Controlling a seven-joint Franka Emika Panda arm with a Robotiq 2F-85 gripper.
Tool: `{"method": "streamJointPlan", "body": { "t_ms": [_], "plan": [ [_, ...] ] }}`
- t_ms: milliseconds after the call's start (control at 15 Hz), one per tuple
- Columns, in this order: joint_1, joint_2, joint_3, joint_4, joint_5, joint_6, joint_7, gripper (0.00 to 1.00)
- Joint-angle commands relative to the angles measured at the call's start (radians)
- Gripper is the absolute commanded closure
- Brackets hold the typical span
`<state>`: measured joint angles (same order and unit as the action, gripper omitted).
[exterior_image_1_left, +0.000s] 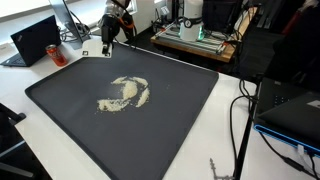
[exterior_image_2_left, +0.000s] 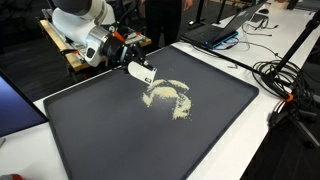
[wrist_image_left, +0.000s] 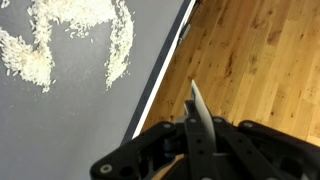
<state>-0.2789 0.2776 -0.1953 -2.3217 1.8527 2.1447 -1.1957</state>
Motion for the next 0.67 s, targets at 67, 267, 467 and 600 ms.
{"method": "streamJointPlan", "body": {
  "t_ms": [67,267,467,600],
  "plan": [
    [0.012,-0.042,-0.039,-0.064,0.021,-0.097,-0.026,0.99],
    [0.026,-0.042,-0.050,-0.073,-0.032,-0.073,0.007,0.99],
    [0.043,-0.053,-0.056,-0.079,-0.110,-0.030,0.021,0.99],
    [0.045,-0.062,-0.059,-0.087,-0.123,-0.024,0.018,0.99]
  ]
}}
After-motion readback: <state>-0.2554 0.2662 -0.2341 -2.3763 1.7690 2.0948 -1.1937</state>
